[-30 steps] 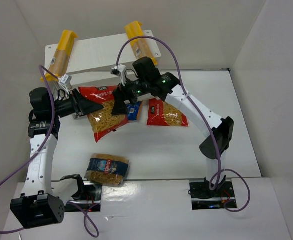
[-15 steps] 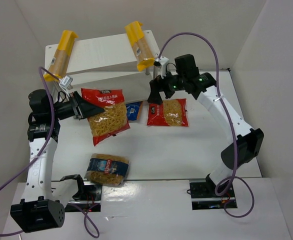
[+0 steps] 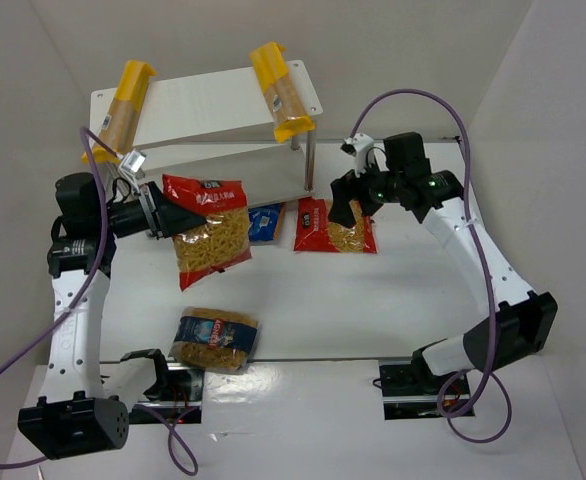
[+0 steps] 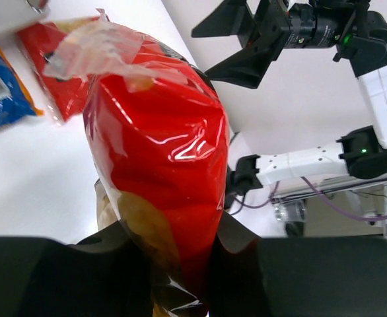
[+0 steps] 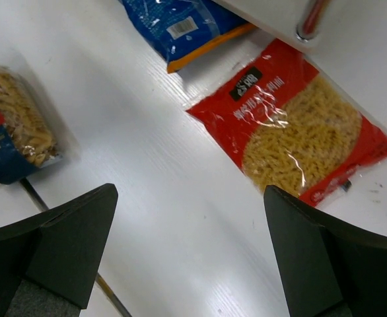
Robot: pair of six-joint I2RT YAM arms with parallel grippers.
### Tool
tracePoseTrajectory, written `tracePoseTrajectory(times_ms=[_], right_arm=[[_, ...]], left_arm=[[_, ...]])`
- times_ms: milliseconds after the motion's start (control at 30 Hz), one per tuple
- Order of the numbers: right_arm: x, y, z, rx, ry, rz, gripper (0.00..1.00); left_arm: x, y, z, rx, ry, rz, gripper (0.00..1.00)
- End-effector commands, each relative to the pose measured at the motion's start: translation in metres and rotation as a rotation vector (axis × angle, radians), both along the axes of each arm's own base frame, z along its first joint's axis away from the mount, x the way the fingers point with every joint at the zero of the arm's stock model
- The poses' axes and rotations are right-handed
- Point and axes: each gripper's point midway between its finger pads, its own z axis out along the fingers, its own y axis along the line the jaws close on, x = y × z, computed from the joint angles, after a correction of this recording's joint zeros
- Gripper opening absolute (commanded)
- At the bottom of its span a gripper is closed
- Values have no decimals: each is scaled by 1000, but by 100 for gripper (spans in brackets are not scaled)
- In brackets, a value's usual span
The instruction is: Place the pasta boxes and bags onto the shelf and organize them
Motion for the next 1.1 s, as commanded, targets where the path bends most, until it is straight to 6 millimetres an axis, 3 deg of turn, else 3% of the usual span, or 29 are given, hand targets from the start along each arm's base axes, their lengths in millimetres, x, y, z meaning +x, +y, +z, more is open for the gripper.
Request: tracePoseTrajectory(times_ms=[0,367,633,1067], right_arm=[[0,-20,14,9,-50,-39,100],[-14,-55,1,13,-23,-121,100],[-22,-61,-2,33,-17,-126,100],[-26,-63,-6,42,-7,-134,100]], left_arm=[[-9,-3,38,52,-186,-49,0],[-8,3,39,147,-278,-7,0],[-13,11,39,262,-349,52,0],[-8,59,16,663,-444,209,0]])
